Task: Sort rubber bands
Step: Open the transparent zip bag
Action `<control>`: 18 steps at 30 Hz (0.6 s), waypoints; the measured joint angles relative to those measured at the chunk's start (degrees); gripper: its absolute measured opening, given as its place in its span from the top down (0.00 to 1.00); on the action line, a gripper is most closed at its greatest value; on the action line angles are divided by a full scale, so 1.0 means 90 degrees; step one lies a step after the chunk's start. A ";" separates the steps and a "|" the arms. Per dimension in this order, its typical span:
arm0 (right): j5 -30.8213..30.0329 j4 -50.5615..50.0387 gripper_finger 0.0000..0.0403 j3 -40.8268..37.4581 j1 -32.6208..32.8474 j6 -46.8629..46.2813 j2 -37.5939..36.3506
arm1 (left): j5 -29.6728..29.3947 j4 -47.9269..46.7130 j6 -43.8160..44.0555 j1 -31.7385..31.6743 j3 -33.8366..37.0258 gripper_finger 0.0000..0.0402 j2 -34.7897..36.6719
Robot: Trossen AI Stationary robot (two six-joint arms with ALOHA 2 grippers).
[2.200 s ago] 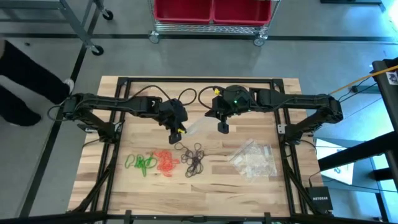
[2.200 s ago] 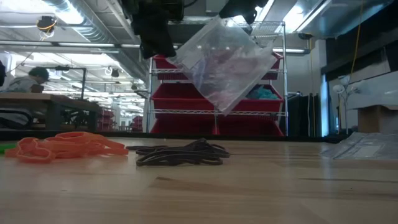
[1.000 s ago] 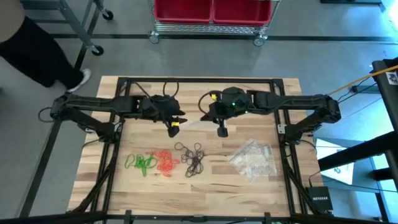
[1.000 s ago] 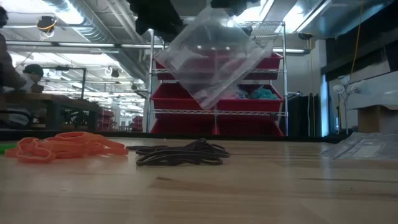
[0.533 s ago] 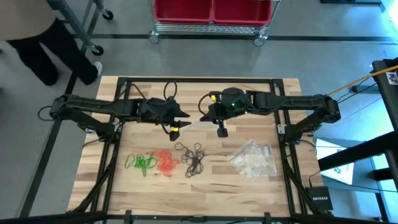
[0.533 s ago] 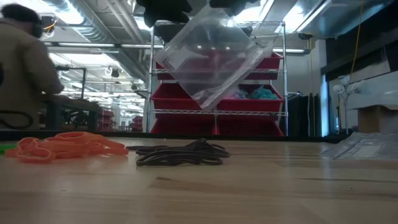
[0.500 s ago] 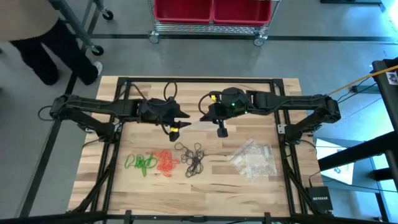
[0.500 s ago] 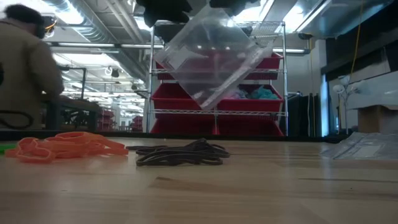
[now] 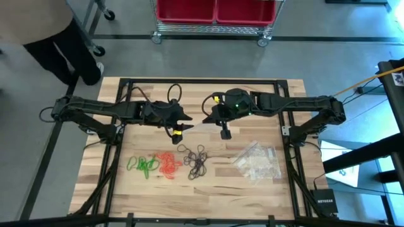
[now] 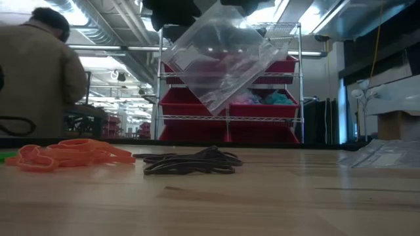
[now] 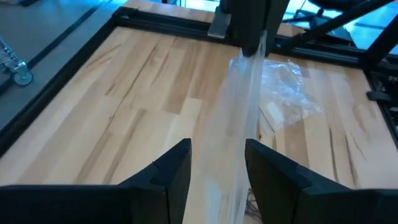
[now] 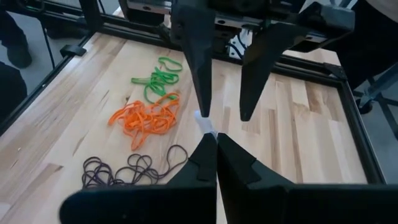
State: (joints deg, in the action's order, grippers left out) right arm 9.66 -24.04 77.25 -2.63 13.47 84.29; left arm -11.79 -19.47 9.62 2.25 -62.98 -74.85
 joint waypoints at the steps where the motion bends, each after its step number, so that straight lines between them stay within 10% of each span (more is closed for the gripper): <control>1: -0.0012 -0.0012 1.00 0.0000 0.0000 -0.0001 0.0000 | 0.0000 -0.0112 0.0028 0.0013 0.0000 0.64 0.0003; 18: -0.0363 -0.0057 1.00 0.0002 0.0000 -0.0371 -0.0053 | -0.0560 -0.2028 0.0744 0.0603 0.0000 0.64 -0.0066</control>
State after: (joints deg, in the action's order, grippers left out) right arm 6.39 -24.55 77.28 -2.63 10.13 83.81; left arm -16.83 -37.72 16.31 7.68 -62.98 -75.44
